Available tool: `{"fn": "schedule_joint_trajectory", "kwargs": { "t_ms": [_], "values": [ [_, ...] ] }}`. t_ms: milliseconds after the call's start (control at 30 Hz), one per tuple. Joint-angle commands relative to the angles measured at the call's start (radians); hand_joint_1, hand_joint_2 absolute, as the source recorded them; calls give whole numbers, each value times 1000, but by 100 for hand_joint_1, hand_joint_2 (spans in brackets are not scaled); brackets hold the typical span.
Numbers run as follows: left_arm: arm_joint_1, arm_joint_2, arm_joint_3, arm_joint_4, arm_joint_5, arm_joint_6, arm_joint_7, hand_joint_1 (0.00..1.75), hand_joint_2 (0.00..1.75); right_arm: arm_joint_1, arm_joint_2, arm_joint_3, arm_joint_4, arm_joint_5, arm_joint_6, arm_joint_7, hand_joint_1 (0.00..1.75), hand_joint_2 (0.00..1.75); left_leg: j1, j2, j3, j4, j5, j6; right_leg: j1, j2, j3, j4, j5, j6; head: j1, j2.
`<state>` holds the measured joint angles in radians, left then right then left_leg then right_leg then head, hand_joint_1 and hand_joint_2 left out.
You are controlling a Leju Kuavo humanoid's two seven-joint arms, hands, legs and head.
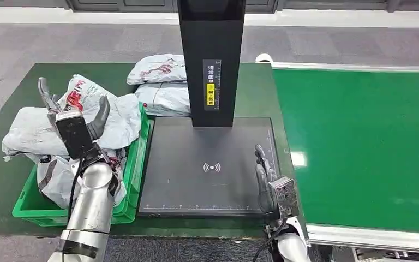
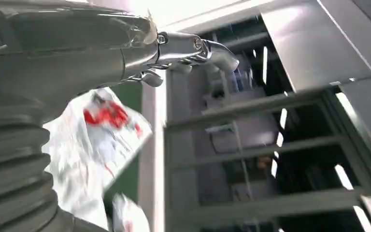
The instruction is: Moved the parcel from conveyor to table for the left to box.
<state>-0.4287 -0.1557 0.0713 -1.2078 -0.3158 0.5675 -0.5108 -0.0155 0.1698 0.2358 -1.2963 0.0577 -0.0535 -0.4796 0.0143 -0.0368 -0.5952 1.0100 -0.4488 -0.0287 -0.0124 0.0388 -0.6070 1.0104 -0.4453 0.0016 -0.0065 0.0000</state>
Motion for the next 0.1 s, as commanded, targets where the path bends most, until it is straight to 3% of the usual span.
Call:
{"fn": "schedule_joint_trajectory", "kwargs": {
  "t_ms": [33,100],
  "values": [
    [3,-27,-264,107,145,-283,17,0,175,-126,-2,60,32,205,-288,-116,0,175,-1,0,1,-1,1,1,-1,-4,1,0,0,0,-1,0],
    [1,-62,-319,163,144,-288,-8,0,175,-169,7,78,69,210,-367,-145,0,175,-1,-1,0,-1,1,2,-1,-5,1,0,0,0,0,0]
  ]
}}
